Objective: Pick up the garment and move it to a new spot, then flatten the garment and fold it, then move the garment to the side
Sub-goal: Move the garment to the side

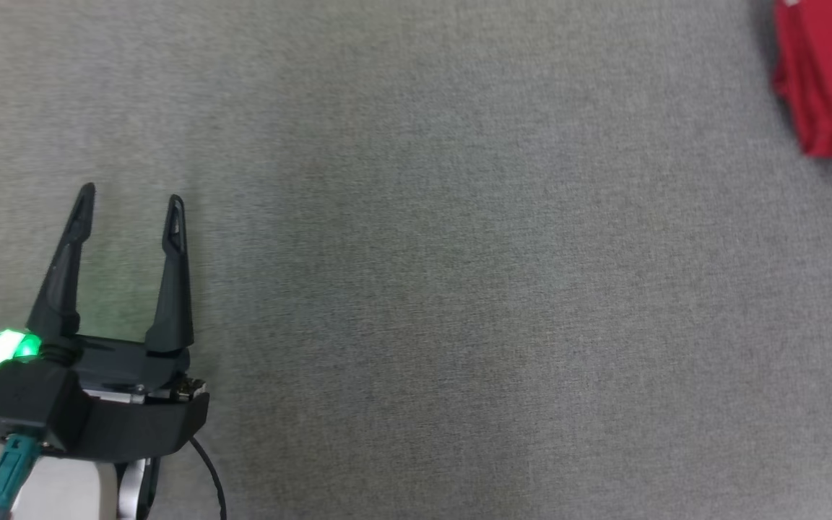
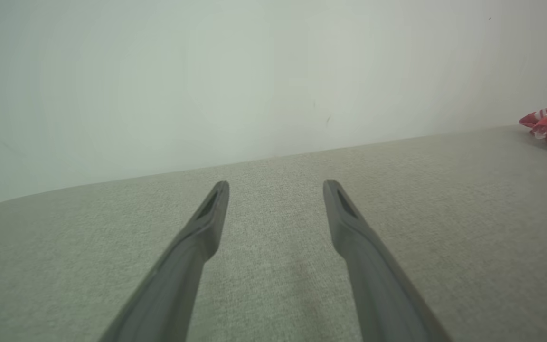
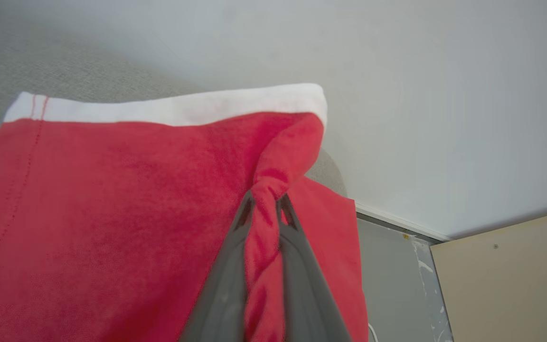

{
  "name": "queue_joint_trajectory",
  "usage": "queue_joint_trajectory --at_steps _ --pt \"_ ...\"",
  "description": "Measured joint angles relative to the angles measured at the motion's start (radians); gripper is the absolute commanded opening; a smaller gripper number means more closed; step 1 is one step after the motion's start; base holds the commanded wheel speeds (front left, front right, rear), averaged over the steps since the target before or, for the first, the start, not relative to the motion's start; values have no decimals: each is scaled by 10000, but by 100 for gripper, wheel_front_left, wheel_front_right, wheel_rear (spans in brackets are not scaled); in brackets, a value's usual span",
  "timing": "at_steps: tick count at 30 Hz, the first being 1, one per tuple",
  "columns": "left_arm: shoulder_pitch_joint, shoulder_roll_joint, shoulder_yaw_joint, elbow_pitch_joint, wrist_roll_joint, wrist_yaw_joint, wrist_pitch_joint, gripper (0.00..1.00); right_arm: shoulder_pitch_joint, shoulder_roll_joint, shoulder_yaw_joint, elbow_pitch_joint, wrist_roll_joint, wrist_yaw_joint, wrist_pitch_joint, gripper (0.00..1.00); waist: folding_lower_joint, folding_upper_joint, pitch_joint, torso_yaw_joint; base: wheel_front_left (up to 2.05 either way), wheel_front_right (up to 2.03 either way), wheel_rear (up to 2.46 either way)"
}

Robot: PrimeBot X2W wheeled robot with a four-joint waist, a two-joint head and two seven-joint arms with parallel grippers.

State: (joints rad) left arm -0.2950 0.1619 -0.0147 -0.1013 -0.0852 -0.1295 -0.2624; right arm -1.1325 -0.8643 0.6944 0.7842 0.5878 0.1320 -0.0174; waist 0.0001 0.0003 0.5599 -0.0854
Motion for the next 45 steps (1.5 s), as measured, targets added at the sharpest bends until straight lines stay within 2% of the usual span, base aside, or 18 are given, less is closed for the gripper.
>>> queue_joint_trajectory --at_steps 9,18,19,20,26,33,45 --pt "22 196 -4 -443 150 4 -2 100 -899 -761 -75 583 -188 0 -105 0 -1 0 678 -456 0 0 0" --pt "-78 261 -92 -752 167 58 -4 100 -1539 -897 -35 1432 -305 0 -82 0 0 -2 1060 -473 0 0 0" --pt "-82 263 -96 -763 169 59 -4 100 -1566 -872 -17 1521 -351 0 -96 36 -1 -2 1070 -461 0 0 0" --pt "-82 263 -92 -769 169 61 -4 100 -1590 -853 23 1616 -435 0 -128 100 -1 -2 1070 -454 0 0 0" --pt "-13 255 -23 -711 163 163 -2 100 -1744 -543 48 2077 -767 0 -589 100 -1 -1 864 -485 0 0 0" --pt "174 148 17 -424 25 215 0 100 -1824 -82 12 1996 -683 0 -1453 100 -1 -2 306 -534 0 0 0" --pt "1141 -267 430 347 -359 299 -2 100 -729 1747 -665 1141 29 -2 -2349 100 -3 -4 -1294 -361 0 0 0"
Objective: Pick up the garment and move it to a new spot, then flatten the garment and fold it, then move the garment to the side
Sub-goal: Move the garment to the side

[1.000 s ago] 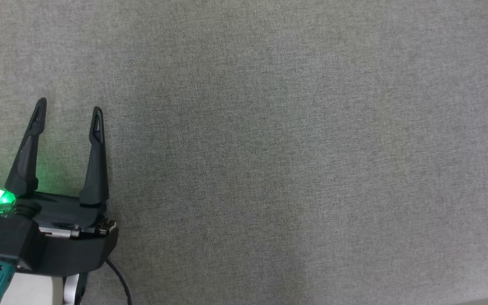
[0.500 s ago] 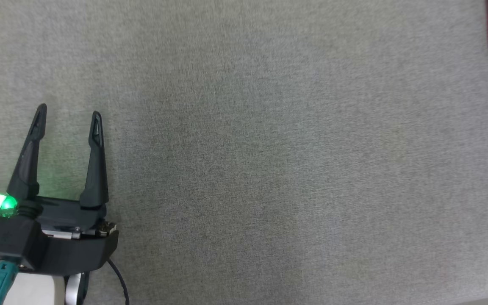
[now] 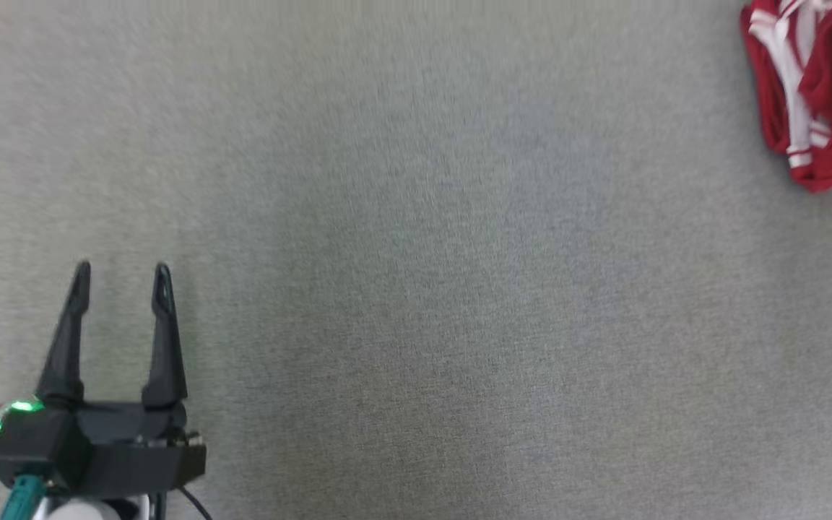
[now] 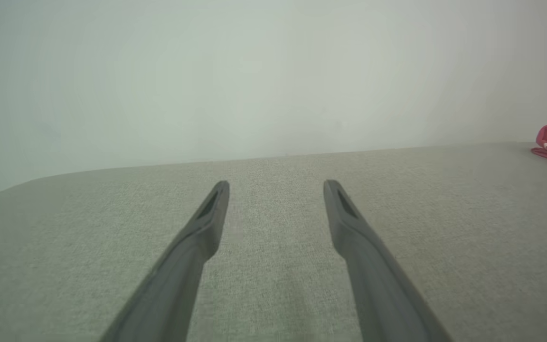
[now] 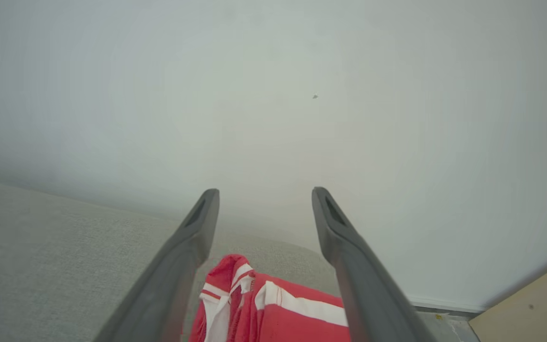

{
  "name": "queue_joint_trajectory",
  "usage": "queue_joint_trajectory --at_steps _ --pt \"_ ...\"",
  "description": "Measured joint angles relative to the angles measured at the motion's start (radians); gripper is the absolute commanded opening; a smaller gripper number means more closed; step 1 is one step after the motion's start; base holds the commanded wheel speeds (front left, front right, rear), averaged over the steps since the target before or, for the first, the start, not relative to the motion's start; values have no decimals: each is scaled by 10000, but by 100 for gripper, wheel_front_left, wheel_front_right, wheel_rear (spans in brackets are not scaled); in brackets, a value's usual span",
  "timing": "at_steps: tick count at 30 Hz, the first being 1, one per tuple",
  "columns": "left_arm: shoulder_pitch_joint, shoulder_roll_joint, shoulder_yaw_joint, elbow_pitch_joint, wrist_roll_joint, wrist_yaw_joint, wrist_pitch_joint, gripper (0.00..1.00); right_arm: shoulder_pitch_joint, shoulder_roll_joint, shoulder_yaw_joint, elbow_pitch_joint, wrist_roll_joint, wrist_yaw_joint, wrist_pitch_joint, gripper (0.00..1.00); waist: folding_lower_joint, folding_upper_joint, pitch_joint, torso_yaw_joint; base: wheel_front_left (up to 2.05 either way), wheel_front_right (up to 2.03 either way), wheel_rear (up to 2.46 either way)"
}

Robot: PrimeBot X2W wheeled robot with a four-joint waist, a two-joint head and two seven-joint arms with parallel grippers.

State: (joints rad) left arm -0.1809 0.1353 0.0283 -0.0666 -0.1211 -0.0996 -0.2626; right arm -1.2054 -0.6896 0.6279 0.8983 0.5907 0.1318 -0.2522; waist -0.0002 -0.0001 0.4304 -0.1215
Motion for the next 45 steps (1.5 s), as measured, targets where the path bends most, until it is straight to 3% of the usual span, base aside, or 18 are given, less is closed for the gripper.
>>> queue_joint_trajectory --at_steps 21,33,45 --pt "1294 -403 564 1185 -130 -77 0 100 5850 2863 -3498 -2984 -1724 0 -94 100 -1 -1 -2793 654 0 0 0" --pt "1490 -577 466 1674 -194 -151 0 100 9072 4324 -5039 -4654 -2435 0 -81 100 1 0 -3390 1099 0 0 0" --pt "1755 -673 393 2094 -286 -163 0 100 11138 5660 -6086 -6230 -3419 0 280 100 1 0 -3975 1299 0 0 0"
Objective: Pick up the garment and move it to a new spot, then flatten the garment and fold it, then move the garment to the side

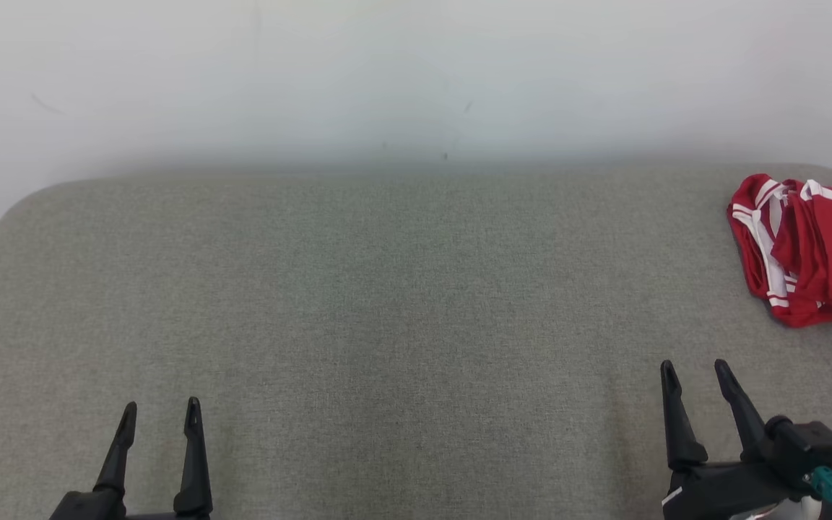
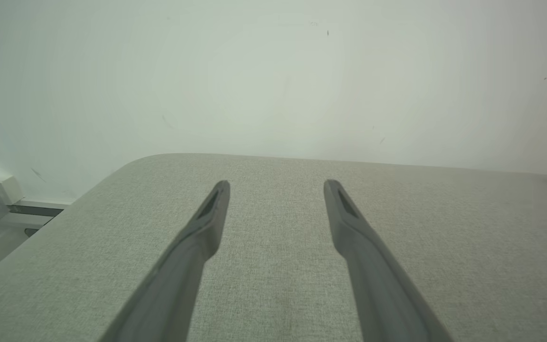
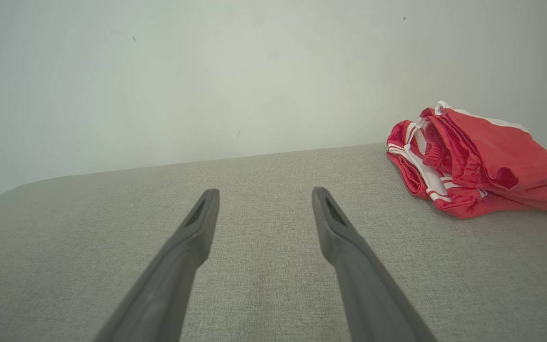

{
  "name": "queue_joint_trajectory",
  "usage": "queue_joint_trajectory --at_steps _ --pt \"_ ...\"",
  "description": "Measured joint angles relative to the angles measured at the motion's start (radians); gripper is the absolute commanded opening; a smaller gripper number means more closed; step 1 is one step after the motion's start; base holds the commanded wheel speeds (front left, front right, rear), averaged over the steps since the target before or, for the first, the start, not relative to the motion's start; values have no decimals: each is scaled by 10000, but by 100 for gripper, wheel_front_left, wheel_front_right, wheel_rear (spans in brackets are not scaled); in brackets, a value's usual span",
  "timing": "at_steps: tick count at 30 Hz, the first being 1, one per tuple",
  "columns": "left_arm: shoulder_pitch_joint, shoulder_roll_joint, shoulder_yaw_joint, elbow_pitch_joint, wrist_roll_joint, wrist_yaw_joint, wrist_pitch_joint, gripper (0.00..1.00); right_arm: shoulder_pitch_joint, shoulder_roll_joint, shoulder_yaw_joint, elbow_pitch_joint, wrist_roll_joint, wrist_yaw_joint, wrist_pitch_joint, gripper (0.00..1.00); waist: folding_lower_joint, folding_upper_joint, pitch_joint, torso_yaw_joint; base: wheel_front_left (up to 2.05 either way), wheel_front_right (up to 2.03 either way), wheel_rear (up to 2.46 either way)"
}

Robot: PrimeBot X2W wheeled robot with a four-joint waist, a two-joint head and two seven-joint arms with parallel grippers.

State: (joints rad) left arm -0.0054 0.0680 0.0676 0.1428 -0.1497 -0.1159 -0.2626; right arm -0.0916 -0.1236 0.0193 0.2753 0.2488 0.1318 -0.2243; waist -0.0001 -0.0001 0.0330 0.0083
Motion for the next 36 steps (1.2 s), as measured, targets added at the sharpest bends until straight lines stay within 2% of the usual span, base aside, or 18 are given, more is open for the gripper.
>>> queue_joint_trajectory --at_steps 12,36 --pt "44 10 -82 635 84 19 0 100 979 531 -182 -1087 -583 0 495 100 1 1 -414 338 0 0 0" --pt "-20 113 -259 970 161 27 0 100 1204 673 -311 -1244 -600 0 650 100 1 1 -504 305 0 0 0"
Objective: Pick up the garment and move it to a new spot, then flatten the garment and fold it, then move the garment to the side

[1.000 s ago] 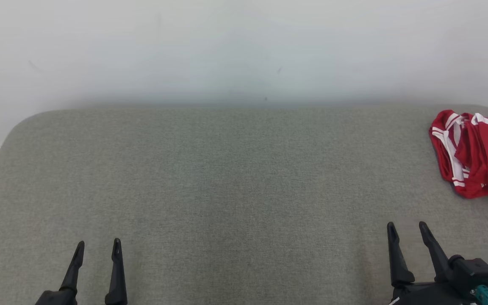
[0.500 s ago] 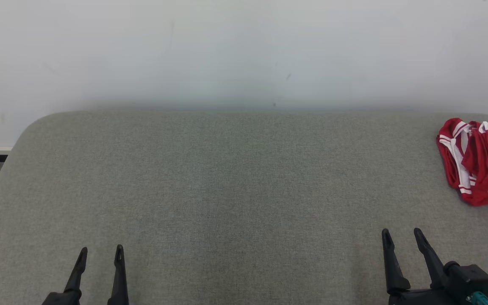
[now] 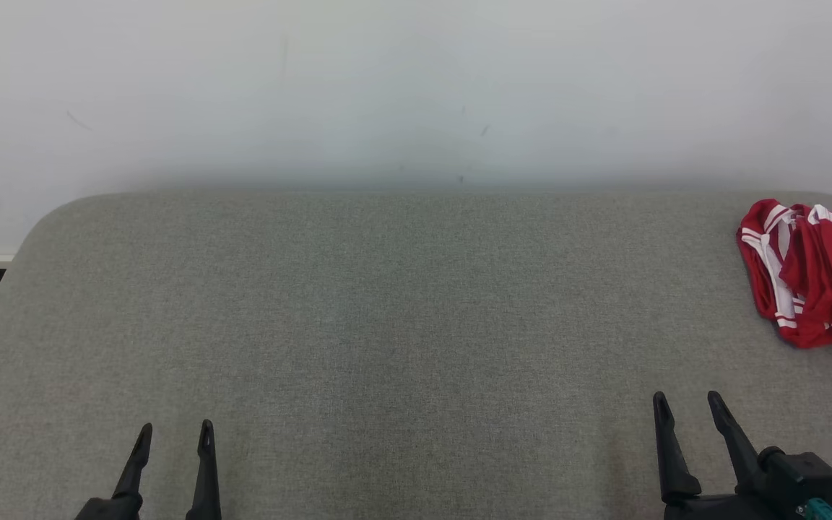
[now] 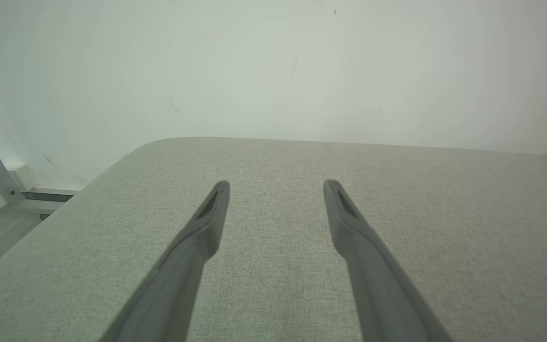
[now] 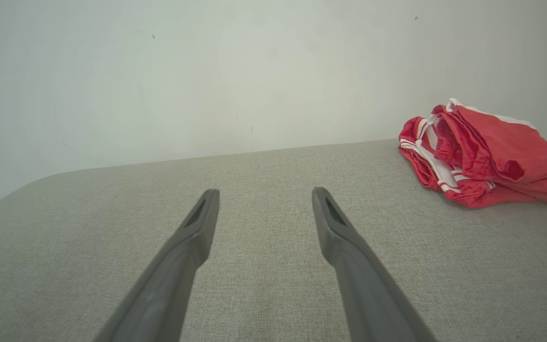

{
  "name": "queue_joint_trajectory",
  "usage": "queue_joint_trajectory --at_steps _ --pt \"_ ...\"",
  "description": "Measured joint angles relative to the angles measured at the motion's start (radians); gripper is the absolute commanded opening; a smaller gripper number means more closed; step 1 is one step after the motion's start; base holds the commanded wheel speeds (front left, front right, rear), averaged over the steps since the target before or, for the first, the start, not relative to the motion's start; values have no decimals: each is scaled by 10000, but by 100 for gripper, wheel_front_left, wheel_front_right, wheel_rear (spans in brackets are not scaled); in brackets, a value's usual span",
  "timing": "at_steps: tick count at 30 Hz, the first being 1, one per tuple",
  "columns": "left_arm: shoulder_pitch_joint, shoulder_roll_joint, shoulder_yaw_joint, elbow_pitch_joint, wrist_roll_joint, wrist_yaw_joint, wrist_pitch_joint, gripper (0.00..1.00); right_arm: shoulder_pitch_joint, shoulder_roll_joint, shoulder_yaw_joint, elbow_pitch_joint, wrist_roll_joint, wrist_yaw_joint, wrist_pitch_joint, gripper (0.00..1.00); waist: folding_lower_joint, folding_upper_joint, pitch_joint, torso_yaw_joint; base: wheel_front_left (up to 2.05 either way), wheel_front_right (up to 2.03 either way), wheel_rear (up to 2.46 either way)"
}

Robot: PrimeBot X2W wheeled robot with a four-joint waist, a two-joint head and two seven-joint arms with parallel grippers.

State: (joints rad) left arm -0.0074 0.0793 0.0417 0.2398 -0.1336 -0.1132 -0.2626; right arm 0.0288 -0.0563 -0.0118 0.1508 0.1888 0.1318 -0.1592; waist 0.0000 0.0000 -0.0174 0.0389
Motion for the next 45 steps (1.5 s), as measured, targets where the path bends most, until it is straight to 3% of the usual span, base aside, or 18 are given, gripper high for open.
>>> queue_joint_trajectory --at_steps 1,7,26,45 --pt "9 -8 -12 15 2 -4 2 0 5 6 2 23 2 0 2 0 0 0 -5 0 0 0 0" --pt "213 -92 -8 462 -36 -12 104 0 219 38 23 453 88 0 52 0 0 0 -4 -7 0 0 0" --pt "55 -130 153 420 -3605 -15 974 0 -37 46 -217 593 3465 0 715 0 1 0 28 -65 0 0 0" --pt "-189 -174 286 320 -6479 -27 1684 0 -373 48 -420 675 6259 0 1216 0 1 0 60 -123 0 0 0"
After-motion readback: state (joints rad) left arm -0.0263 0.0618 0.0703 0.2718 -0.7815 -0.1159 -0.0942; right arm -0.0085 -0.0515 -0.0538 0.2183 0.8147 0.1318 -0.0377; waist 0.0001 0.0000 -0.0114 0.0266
